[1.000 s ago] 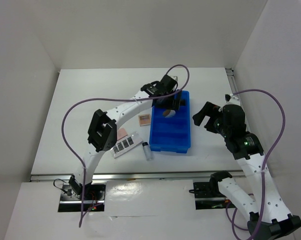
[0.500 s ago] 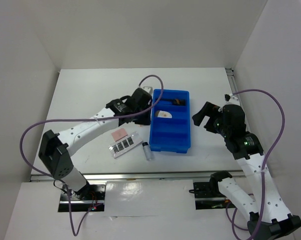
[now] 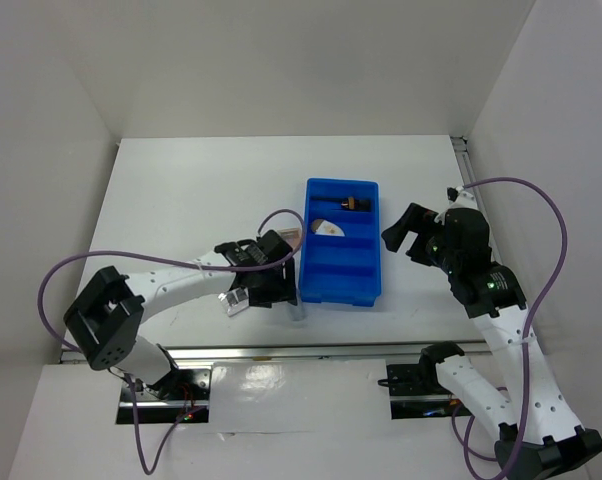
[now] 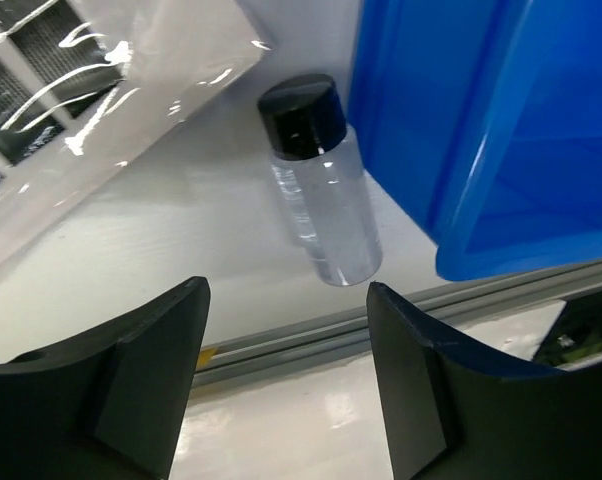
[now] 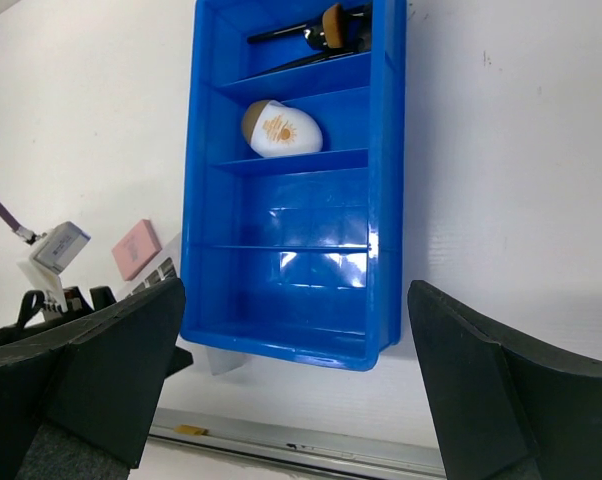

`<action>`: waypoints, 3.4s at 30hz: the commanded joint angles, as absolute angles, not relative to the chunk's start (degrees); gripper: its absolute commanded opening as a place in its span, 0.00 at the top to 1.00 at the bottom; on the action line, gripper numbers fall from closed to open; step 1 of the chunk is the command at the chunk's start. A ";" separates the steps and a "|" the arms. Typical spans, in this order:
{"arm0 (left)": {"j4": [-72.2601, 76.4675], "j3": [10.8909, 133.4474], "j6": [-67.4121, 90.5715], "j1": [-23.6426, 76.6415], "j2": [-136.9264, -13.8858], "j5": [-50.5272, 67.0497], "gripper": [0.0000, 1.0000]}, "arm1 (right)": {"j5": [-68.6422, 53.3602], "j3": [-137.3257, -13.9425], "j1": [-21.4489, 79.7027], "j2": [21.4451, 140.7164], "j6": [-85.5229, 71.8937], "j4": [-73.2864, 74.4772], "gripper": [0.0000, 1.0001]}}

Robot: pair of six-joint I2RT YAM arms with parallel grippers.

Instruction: Organize the makeup

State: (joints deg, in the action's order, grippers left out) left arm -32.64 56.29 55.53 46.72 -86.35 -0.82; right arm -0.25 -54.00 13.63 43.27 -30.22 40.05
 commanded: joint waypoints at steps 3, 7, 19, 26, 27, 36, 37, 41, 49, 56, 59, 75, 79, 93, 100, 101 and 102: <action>-22.87 53.45 59.06 47.54 -85.34 3.08 0.22 | -0.62 -55.02 13.71 42.63 -30.32 37.88 0.00; -20.83 52.21 58.54 48.08 -87.45 3.96 0.24 | -0.62 -55.02 13.71 42.10 -30.32 38.41 0.00; -19.25 53.26 58.54 48.08 -93.24 1.49 0.32 | -0.62 -54.49 13.71 42.10 -30.32 38.41 0.00; -26.71 54.40 59.06 48.08 -93.79 0.18 0.46 | -0.62 -54.49 13.71 42.10 -30.32 38.41 0.00; -27.76 55.01 59.06 48.08 -93.08 -0.69 0.49 | -0.09 -55.01 13.71 42.10 -30.32 38.93 0.00; -43.56 62.99 52.13 47.55 -83.76 -6.49 0.78 | -0.70 -54.49 13.71 42.63 -30.32 37.71 0.00; -49.25 68.15 51.34 47.03 -83.24 -7.20 0.80 | -0.70 -53.88 13.71 42.63 -30.32 37.10 0.00; -53.00 78.64 42.65 47.02 -82.44 -10.98 0.83 | -0.70 -52.73 13.71 42.63 -30.32 35.68 0.00; -43.61 95.16 19.37 45.97 -93.67 -19.44 0.81 | 2.29 -54.14 13.71 39.21 -29.27 39.02 0.00; -34.63 110.53 7.13 45.44 -112.30 -14.06 0.88 | 4.13 -54.14 13.71 37.89 -29.27 42.28 0.00; -37.43 119.49 5.02 45.44 -120.22 -11.61 0.83 | 5.53 -54.14 13.71 37.27 -29.27 42.80 0.00; -30.06 121.73 -4.48 47.19 -131.66 -13.10 0.67 | 7.91 -55.20 13.71 39.55 -29.27 43.33 0.00; -30.06 121.21 -5.01 47.81 -132.19 -15.55 0.40 | 7.91 -55.20 13.71 39.55 -29.27 42.81 0.00; -35.06 119.63 2.71 48.26 -119.92 -22.24 0.13 | 8.96 -57.57 13.71 39.56 -28.74 43.86 0.00; -46.58 99.18 19.41 46.05 -100.86 -27.22 0.19 | 8.96 -57.57 13.71 38.50 -28.74 43.86 0.00; -46.58 91.75 20.47 46.75 -98.90 -28.20 0.19 | 8.96 -56.79 13.71 38.50 -28.74 43.86 0.00; -46.58 88.71 21.78 47.28 -97.48 -28.21 0.18 | 8.36 -56.78 13.71 38.50 -28.22 43.25 0.00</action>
State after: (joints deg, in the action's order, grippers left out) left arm -41.54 97.78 14.37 45.01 -101.25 -25.41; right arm 7.94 -55.11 13.63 39.13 -29.34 43.77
